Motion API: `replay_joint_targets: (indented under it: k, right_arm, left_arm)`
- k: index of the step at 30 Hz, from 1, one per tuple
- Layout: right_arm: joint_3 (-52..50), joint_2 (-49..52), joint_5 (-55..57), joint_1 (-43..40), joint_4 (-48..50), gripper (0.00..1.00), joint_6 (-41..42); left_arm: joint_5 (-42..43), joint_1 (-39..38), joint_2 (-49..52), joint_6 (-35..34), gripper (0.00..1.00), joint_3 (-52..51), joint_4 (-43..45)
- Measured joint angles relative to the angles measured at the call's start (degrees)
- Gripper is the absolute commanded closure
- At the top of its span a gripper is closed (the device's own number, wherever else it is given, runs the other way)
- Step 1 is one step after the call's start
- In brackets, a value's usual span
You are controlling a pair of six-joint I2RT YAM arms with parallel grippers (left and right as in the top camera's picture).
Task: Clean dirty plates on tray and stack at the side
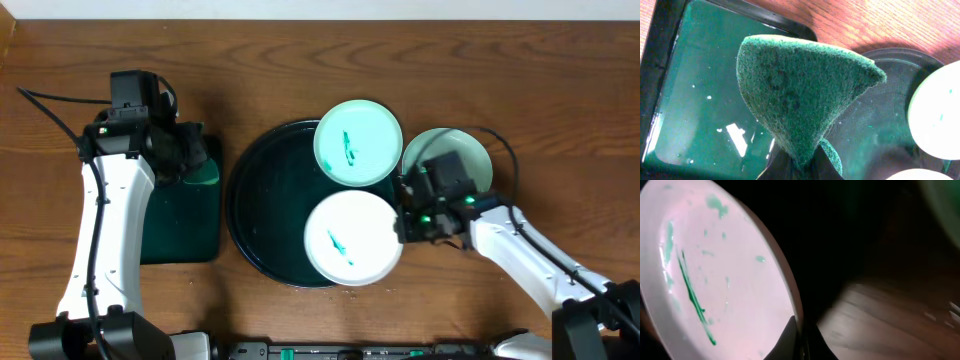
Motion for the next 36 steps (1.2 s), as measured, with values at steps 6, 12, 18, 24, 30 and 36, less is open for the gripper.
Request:
replay_joint_targets:
  k: [6,12,18,24,30,36]
  right_arm:
    - [6.1,0.0,1.7,7.1,5.3,0.99,7.6]
    - [7.0,3.3,5.7,12.0,11.3,0.99,14.6]
    - [14.1,15.1,8.3,15.9,5.8,0.99,17.3]
    - [20.8,19.8,10.0,17.5,1.0,0.62,18.0]
    - [22.3,19.9,9.4,17.5,-0.1,0.49,15.0]
    - [27.4,20.6,9.6,17.2,-5.0,0.59,8.2]
  left_arm:
    - [0.0,0.0,0.0,0.0,0.93,0.0,0.0]
    - [0.0,0.0,0.0,0.0,0.93,0.0,0.0]
    - [0.0,0.0,0.0,0.0,0.93,0.0,0.0]
    - [0.0,0.0,0.0,0.0,0.93,0.0,0.0]
    - [0.0,0.0,0.0,0.0,0.93,0.0,0.0]
    - [0.0,0.0,0.0,0.0,0.93,0.0,0.0]
